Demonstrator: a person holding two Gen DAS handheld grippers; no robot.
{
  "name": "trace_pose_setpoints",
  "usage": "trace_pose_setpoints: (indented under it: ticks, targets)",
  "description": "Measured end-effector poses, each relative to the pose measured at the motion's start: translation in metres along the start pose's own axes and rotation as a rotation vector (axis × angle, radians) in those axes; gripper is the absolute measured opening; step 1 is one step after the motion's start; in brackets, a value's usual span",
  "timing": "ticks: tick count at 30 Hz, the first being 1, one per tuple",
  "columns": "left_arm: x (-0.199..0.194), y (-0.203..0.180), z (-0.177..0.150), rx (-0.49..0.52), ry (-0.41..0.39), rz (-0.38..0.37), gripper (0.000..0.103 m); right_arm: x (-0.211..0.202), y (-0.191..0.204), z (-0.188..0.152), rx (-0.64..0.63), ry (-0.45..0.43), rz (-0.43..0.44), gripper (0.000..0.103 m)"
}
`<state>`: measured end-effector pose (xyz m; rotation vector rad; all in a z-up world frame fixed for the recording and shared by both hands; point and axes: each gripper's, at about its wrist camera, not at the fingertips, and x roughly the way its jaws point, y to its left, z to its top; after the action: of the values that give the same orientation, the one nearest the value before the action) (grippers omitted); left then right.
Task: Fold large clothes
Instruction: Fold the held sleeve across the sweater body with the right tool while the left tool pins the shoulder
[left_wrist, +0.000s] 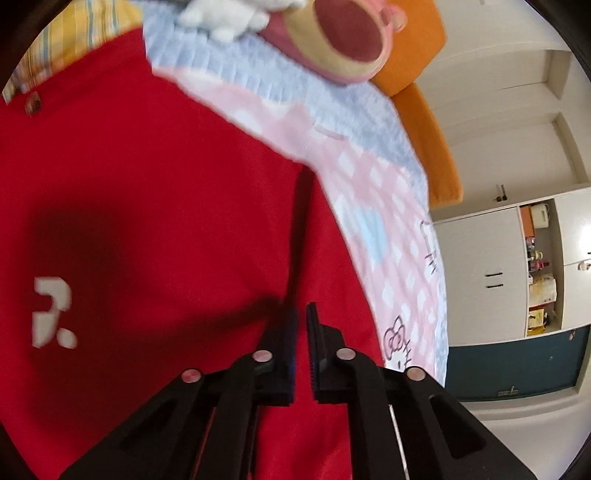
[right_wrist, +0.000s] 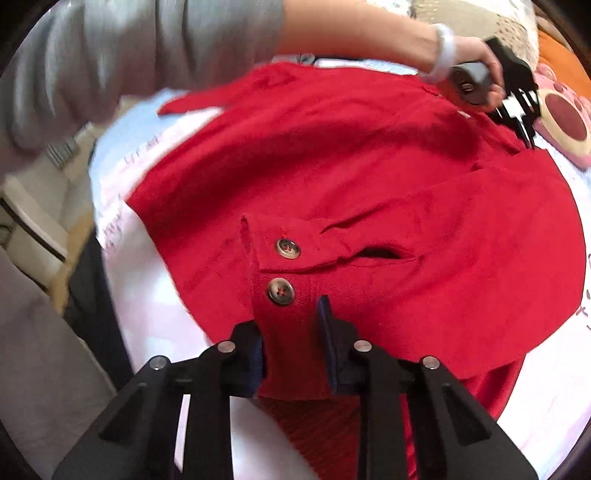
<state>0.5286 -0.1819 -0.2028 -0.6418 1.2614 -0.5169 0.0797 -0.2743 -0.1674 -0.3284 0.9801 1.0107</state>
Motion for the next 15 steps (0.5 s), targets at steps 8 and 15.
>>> trace_pose_setpoints:
  ticks: [8,15]
  targets:
    - [0.005,-0.011,-0.004,0.077,0.015,0.094,0.089,-0.043,0.004,0.013,0.021,-0.087,0.091,0.025]
    - [0.018,-0.011,-0.014,0.116,0.079,0.123,0.086,-0.067,0.007,0.016,0.029,-0.106,0.158,0.025]
